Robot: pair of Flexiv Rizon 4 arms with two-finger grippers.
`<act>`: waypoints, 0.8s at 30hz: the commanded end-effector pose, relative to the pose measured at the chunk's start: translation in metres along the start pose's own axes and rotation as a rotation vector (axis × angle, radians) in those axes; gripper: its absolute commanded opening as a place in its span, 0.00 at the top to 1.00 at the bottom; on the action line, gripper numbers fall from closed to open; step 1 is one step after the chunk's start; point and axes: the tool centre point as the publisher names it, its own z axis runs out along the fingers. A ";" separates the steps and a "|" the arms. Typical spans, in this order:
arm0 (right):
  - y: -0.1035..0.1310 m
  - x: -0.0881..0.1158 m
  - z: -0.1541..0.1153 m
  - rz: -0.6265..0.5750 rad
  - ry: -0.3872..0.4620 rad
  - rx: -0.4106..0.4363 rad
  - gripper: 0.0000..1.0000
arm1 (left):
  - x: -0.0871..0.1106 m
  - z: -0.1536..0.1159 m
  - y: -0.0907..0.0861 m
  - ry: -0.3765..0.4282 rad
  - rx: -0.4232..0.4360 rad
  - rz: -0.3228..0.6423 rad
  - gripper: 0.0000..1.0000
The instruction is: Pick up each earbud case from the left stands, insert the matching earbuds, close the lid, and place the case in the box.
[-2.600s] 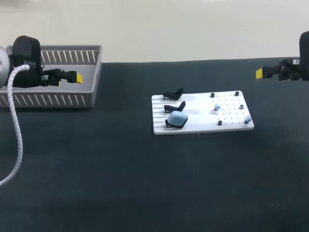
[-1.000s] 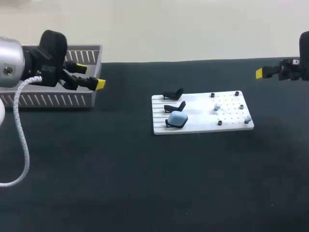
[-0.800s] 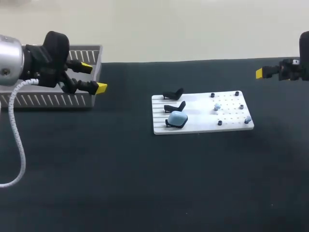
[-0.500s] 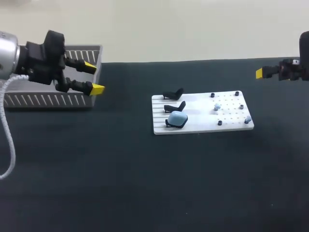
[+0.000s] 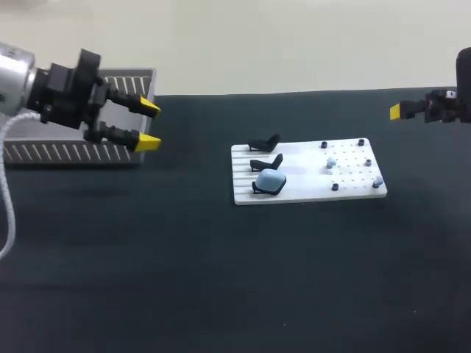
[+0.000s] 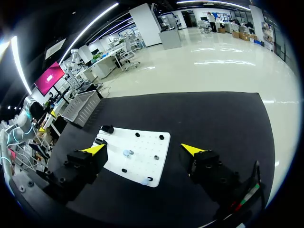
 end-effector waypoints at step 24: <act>0.000 0.000 0.000 -0.001 0.000 -0.002 0.00 | 0.022 0.122 0.004 -0.044 0.214 0.084 0.00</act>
